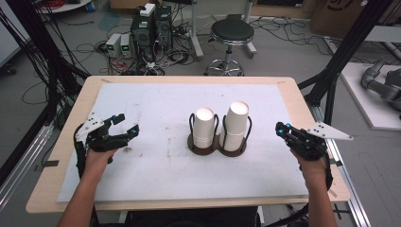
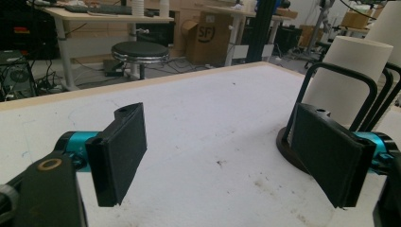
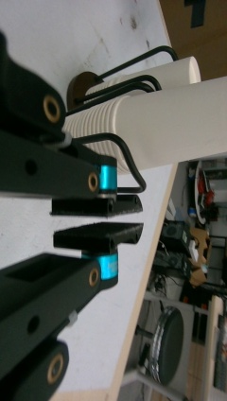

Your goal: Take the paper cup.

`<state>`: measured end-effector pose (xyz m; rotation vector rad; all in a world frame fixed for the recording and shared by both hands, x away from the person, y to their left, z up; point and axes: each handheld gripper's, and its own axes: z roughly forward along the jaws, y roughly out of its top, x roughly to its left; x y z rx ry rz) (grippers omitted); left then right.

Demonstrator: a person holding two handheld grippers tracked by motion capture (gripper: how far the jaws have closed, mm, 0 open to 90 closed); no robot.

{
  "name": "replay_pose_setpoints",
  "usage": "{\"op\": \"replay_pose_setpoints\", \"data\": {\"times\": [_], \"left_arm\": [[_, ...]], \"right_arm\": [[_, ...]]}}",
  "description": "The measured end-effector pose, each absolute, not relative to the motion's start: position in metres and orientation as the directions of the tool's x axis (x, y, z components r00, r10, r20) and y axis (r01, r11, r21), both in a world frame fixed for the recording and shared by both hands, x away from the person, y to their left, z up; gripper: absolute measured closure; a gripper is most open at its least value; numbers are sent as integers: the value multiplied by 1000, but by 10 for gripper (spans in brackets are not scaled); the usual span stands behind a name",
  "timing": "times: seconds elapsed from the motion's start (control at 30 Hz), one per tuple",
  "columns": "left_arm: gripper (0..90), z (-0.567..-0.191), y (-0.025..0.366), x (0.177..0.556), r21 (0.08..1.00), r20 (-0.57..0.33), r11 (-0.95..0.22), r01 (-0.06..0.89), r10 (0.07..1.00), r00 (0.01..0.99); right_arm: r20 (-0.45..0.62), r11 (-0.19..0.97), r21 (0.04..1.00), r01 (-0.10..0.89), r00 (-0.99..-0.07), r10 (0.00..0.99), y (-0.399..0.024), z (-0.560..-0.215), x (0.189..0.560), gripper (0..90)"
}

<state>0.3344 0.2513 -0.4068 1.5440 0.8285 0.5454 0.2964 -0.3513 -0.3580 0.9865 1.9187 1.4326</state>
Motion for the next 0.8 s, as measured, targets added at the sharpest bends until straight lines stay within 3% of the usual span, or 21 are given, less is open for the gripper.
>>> {"op": "replay_pose_setpoints", "data": {"times": [0.13, 0.33, 0.53, 0.8], "left_arm": [[201, -407, 250, 334, 980, -119, -11, 197, 765, 634], [201, -408, 248, 337, 979, -129, -4, 203, 759, 638], [201, -409, 245, 342, 978, -139, 3, 208, 753, 644], [201, -409, 244, 340, 978, -138, 0, 208, 748, 650]], "right_arm": [[-58, 182, 968, 172, -552, 832, -346, -349, 286, 900], [-21, 126, 980, 156, -546, 837, -340, -343, 281, 900], [-60, 190, 970, 152, -607, 792, -323, -338, 280, 900], [-24, 196, 969, 151, -731, 682, -308, -341, 280, 900]]}}
